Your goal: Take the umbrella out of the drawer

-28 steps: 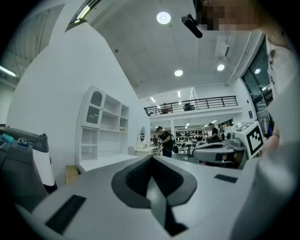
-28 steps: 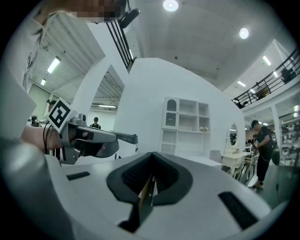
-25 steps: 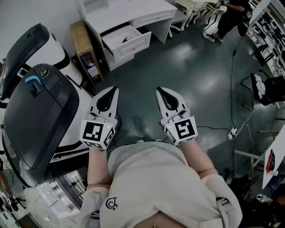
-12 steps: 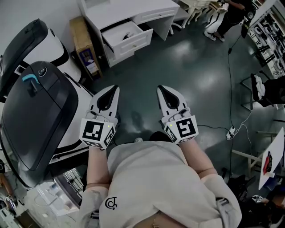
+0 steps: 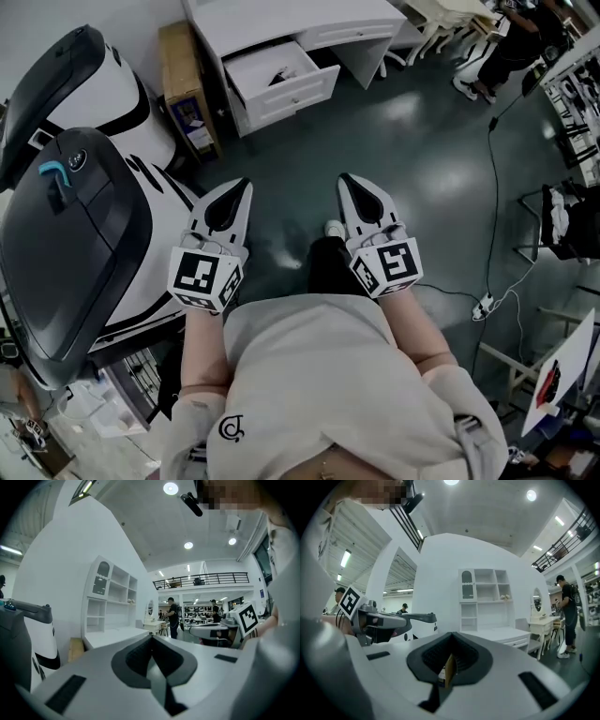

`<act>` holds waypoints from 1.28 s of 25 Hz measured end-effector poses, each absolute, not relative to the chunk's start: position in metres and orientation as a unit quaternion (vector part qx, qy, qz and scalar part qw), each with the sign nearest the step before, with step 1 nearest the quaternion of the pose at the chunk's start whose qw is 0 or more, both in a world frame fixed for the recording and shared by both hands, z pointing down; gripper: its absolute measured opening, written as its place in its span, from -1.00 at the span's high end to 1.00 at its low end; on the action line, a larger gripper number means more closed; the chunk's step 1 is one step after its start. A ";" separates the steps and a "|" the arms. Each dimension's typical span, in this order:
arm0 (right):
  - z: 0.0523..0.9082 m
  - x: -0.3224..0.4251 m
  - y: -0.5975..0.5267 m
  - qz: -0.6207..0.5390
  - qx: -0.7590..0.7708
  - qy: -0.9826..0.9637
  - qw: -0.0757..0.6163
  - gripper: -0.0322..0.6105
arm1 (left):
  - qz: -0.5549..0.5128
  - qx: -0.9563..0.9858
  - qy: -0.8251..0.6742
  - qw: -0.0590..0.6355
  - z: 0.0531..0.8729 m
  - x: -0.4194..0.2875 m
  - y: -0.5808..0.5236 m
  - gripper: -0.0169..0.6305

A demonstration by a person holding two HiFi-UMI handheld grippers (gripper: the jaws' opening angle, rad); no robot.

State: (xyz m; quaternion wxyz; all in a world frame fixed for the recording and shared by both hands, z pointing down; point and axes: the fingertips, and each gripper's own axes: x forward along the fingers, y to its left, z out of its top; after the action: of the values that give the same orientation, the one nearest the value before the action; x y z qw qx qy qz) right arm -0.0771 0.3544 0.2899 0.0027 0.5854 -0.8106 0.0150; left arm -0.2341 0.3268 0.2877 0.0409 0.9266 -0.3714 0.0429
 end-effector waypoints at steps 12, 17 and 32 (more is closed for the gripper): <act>0.294 0.038 0.164 0.025 0.494 -0.869 0.020 0.88 | 0.050 0.886 -0.457 0.061 0.292 -0.115 0.164 0.91; 0.301 0.081 0.096 0.029 0.464 -0.885 0.032 0.88 | 0.050 0.873 -0.481 0.065 0.300 -0.067 0.102 0.91; 0.338 0.096 -0.062 0.019 0.421 -0.905 0.065 0.88 | 0.087 0.867 -0.480 0.096 0.366 -0.046 -0.062 0.91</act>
State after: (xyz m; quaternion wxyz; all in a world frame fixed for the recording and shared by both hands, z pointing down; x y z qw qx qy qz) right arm 0.0964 -0.0616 0.3382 0.0648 0.4209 -0.9046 0.0187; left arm -0.0456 -0.0620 0.3662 0.0957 0.8674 -0.4804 0.0871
